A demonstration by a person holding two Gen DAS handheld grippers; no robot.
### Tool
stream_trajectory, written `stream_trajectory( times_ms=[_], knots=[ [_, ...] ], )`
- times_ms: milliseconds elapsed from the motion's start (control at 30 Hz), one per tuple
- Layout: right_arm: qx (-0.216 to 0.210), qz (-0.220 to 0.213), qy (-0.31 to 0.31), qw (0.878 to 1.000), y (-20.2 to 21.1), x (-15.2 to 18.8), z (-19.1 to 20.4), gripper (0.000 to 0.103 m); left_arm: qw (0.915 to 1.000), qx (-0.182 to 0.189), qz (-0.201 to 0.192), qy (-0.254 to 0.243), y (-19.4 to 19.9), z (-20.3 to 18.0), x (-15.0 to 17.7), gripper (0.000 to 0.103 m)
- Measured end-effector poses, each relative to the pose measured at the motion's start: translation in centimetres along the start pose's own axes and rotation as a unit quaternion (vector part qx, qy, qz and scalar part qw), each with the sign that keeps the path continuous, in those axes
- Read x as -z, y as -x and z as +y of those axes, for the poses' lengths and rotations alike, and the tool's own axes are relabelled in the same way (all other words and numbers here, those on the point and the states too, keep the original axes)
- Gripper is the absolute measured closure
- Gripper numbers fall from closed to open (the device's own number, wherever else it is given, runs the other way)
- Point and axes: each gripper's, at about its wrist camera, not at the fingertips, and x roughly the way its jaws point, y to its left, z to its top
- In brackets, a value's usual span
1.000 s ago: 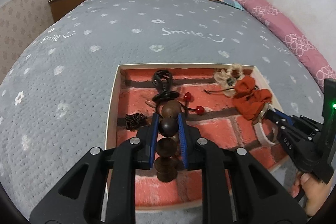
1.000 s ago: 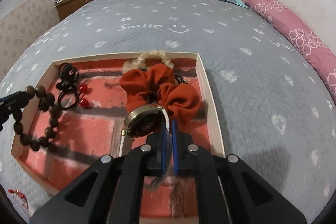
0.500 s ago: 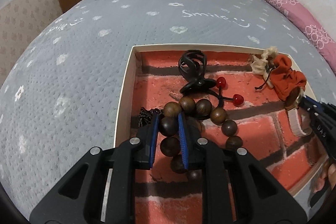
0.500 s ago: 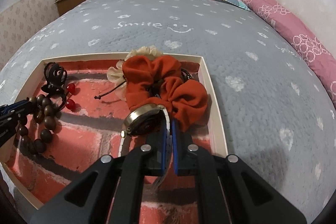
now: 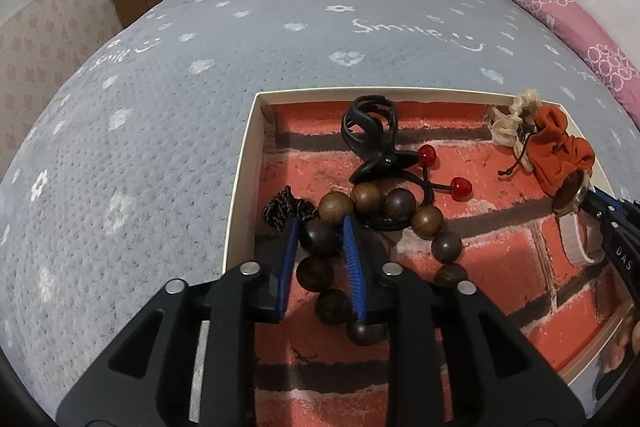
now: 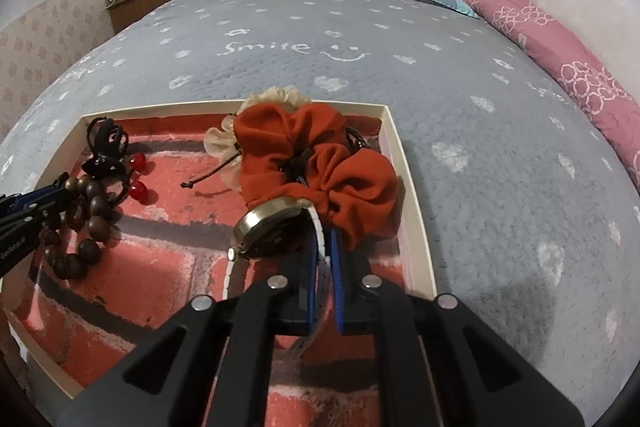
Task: Organize jewelry
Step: 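Open the left tool in the tray while the right tool releases the watch, then move the left tool to the red string pendant while the right tool approaches the black scrunchie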
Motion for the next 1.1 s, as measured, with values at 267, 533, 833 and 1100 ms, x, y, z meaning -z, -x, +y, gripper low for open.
stream_trajectory(
  times_ms=[267, 533, 833, 1100],
  knots=[
    [0.000, 0.007, 0.016, 1.000, 1.8, 0.9, 0.1, 0.077, 0.9997, 0.017, -0.013, -0.009, 2.3, 0.0, 0.8, 0.039],
    [-0.002, -0.020, 0.010, 1.000, 6.0, 1.1, -0.8, 0.035, 0.9980, 0.016, -0.057, -0.022, 8.0, 0.5, 2.2, 0.007],
    [0.003, -0.058, 0.013, 0.998, 11.5, 3.1, -1.6, 0.010, 0.9962, 0.029, -0.081, -0.007, 14.8, 3.0, 5.9, 0.005],
    [0.038, -0.070, 0.037, 0.996, 15.9, 7.2, -2.1, 0.008, 0.9967, 0.036, -0.067, 0.029, 16.9, 6.1, 10.5, 0.005]
  ],
)
